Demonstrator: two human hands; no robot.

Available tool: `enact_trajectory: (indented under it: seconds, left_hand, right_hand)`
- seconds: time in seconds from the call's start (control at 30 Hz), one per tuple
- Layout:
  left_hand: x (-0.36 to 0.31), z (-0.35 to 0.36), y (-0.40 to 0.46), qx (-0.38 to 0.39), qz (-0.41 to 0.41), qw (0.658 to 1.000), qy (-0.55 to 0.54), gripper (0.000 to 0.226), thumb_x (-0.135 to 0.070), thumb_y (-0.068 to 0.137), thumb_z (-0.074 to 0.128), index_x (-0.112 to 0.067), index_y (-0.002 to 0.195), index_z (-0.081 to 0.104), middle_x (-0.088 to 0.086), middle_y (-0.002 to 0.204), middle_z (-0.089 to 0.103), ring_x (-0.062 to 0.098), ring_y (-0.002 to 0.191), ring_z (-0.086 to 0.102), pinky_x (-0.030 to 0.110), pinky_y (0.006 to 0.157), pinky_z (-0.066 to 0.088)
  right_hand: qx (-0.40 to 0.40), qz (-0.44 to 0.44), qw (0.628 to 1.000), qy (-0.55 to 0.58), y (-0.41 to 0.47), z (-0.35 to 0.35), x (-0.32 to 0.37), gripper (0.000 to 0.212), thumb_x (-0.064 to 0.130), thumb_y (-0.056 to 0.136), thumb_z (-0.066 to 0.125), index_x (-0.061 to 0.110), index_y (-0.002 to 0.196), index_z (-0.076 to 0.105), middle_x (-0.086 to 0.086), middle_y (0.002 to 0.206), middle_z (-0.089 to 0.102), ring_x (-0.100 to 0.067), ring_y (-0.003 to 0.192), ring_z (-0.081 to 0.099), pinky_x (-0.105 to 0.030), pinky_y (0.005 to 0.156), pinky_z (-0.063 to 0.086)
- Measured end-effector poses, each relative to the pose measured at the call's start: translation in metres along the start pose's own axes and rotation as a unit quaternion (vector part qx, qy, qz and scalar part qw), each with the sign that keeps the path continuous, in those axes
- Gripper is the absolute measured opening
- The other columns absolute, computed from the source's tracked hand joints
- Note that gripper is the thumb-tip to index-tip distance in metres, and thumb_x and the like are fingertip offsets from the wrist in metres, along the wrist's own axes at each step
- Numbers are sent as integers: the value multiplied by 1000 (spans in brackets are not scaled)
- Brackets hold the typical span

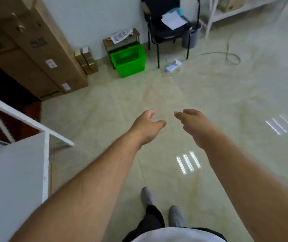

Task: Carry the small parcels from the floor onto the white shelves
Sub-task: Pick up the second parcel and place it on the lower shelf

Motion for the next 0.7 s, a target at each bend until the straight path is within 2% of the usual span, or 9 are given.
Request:
enact_trajectory:
  seconds: [0.13, 0.23, 0.4, 0.53, 0.7]
  left_hand:
    - [-38, 51, 44, 83, 44, 995, 21, 78, -36, 97, 71, -15, 164, 37, 4, 169, 42, 18, 151, 46, 32, 116, 39]
    - [-61, 80, 69, 148, 74, 986, 32, 79, -36, 97, 70, -16, 165, 35, 3, 170, 40, 19, 151, 45, 36, 119, 40]
    - [-97, 120, 95, 216, 108, 969, 61, 80, -36, 96, 72, -15, 164, 36, 6, 168, 42, 21, 149, 48, 40, 118, 43]
    - [-126, 158, 103, 267, 132, 951, 82, 79, -36, 98, 71, -15, 165, 36, 5, 168, 42, 21, 149, 48, 39, 119, 42]
    - [-163, 216, 110, 313, 155, 931, 108, 76, -33, 100, 70, -14, 165, 35, 5, 168, 43, 20, 149, 47, 35, 116, 42]
  right_hand:
    - [-90, 20, 995, 30, 18, -62, -11, 89, 45, 91, 78, 7, 164, 43, -15, 162, 56, -31, 148, 55, -50, 126, 41]
    - [-157, 30, 986, 48, 24, -101, -17, 92, 51, 89, 76, 12, 164, 44, -12, 162, 56, -32, 148, 54, -52, 126, 40]
    - [-245, 53, 963, 97, 21, -148, -35, 103, 61, 73, 75, 13, 160, 51, -10, 155, 62, -28, 143, 58, -52, 123, 45]
    - [-296, 67, 943, 134, 19, -184, -52, 110, 66, 66, 77, 14, 159, 52, -7, 160, 60, -27, 146, 58, -53, 123, 45]
    - [-333, 68, 925, 170, 22, -231, -68, 105, 58, 78, 74, 9, 165, 42, -8, 167, 52, -28, 151, 53, -53, 126, 42]
Point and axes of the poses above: each hand's wrist, its own y-axis towards the middle knuckle, its own z-axis out of the palm, x = y × z, the point moved 7 cm from there along y, towards the middle knuckle
